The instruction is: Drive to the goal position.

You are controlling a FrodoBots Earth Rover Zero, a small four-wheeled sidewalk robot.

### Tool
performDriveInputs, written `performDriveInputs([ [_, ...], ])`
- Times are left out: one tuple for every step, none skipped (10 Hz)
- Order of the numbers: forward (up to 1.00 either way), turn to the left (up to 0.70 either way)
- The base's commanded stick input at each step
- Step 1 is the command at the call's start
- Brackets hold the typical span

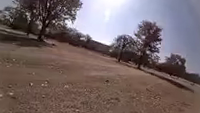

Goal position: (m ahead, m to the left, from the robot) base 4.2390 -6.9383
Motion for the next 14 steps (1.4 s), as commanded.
performDriveInputs([
  [0.5, 0.0],
  [0.5, 0.0],
  [0.5, 0.0],
  [0.5, 0.0],
  [0.5, 0.0],
  [0.5, 0.0],
  [0.5, 0.0],
  [0.5, 0.0],
  [0.5, 0.0],
  [0.5, 0.0],
  [0.5, 0.0],
  [0.5, 0.0],
  [0.5, 0.0],
  [0.5, 0.0],
])
